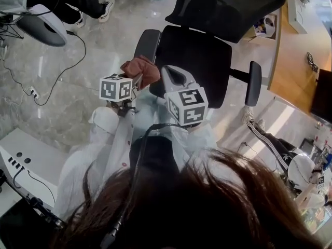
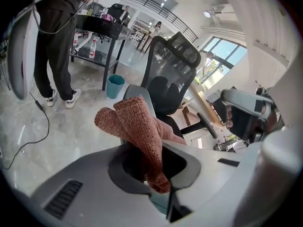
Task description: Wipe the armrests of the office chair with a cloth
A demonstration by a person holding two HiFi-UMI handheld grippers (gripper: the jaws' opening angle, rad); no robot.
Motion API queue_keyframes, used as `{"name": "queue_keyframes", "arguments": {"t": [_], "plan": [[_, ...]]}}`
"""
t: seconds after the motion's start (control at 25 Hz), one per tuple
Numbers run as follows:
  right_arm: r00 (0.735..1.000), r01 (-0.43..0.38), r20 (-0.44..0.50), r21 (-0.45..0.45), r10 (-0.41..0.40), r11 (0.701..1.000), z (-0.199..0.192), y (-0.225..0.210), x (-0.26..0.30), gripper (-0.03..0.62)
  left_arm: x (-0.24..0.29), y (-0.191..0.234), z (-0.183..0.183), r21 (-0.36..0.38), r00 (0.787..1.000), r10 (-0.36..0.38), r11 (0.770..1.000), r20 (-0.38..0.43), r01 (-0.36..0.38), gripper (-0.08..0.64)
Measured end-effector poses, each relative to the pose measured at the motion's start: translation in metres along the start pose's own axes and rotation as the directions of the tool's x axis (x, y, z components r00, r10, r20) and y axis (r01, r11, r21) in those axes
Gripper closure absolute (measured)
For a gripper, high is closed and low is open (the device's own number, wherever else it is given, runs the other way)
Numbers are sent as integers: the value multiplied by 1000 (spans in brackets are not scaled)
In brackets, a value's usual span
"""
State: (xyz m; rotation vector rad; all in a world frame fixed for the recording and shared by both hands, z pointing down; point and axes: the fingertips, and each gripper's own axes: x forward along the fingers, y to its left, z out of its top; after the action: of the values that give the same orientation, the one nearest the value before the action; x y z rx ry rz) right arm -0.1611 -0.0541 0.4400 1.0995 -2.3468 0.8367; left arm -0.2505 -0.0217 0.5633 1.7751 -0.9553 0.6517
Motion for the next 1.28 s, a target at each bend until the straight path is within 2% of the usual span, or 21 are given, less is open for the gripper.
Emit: {"name": "queue_keyframes", "arguments": {"t": [0.12, 0.4, 0.56, 0.68, 0.92, 1.28], "plan": [[1000, 24, -6, 19, -23, 1000, -6, -10, -2, 591, 13, 10, 24, 25, 1000, 9, 1000, 1, -9, 517], [996, 76, -40, 60, -73, 995, -23, -40, -8, 591, 54, 26, 105, 99, 996, 78, 992, 40, -81, 517], [994, 104, -48, 90, -100, 990, -28, -54, -14, 591, 78, 28, 140, 104, 994, 94, 990, 47, -98, 517], [994, 109, -41, 98, -106, 989, -27, -62, -14, 591, 90, 29, 153, 104, 994, 106, 988, 40, -110, 517], [995, 97, -32, 91, -94, 991, -18, -60, -16, 591, 77, 28, 136, 53, 995, 90, 994, 33, -92, 517], [998, 64, 9, 74, -65, 995, -5, -46, -16, 591, 32, 18, 54, -75, 999, 39, 997, 27, -37, 517]]}}
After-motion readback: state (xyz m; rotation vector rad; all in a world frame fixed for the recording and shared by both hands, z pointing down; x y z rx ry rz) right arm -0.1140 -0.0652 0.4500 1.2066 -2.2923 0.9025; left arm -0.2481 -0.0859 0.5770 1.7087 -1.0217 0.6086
